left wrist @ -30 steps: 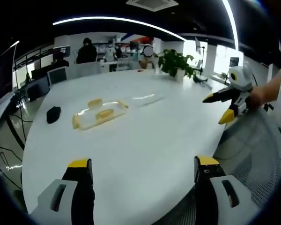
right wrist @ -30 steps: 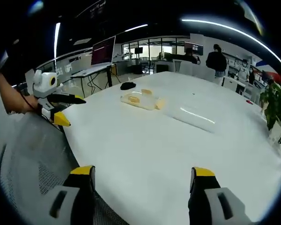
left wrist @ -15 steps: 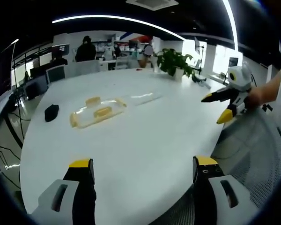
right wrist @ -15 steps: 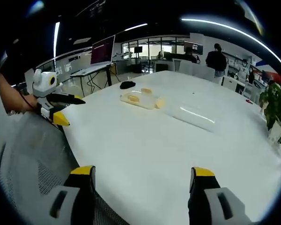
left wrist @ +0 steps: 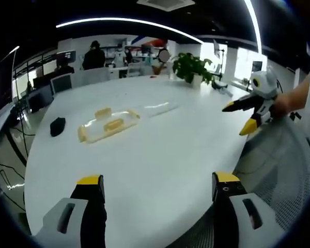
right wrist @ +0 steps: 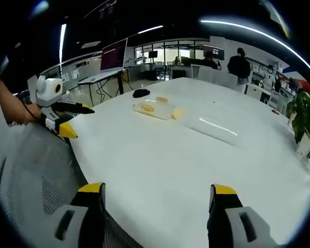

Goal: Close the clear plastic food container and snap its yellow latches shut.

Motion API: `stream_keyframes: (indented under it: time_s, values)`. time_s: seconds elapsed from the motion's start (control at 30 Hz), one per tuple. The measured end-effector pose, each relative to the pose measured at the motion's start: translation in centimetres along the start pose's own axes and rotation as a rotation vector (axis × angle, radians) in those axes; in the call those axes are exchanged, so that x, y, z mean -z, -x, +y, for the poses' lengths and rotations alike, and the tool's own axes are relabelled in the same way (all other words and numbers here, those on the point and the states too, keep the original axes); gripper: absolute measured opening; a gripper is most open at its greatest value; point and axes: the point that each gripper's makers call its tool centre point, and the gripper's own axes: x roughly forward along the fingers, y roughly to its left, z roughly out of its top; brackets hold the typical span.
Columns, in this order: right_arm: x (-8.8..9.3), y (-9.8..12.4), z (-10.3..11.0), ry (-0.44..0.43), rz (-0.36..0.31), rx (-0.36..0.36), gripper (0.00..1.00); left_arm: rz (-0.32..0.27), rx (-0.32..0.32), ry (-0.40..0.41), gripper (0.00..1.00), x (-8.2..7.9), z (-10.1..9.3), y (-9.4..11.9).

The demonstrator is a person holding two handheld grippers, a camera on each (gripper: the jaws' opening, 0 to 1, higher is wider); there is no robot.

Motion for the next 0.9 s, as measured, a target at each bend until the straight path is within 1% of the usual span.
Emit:
stream_keyframes:
  time_s: [0.23, 0.47, 0.67, 0.9]
  values:
    - [-0.12, 0.00, -0.25, -0.009, -0.008, 0.010, 0.82, 0.001, 0.009, 0.003, 0.84, 0.02, -0.11, -0.01]
    - [-0.46, 0.07, -0.03, -0.009, -0.022, 0.001, 0.82, 0.001, 0.013, 0.001, 0.83, 0.06, -0.15, -0.06]
    - [-0.40, 0.02, 0.07, 0.008, -0.017, 0.001, 0.82, 0.010, 0.024, -0.008, 0.83, 0.18, -0.42, -0.13]
    - [-0.43, 0.06, -0.01, 0.000, -0.021, 0.002, 0.81, 0.016, 0.027, -0.010, 0.83, 0.25, -0.51, -0.14]
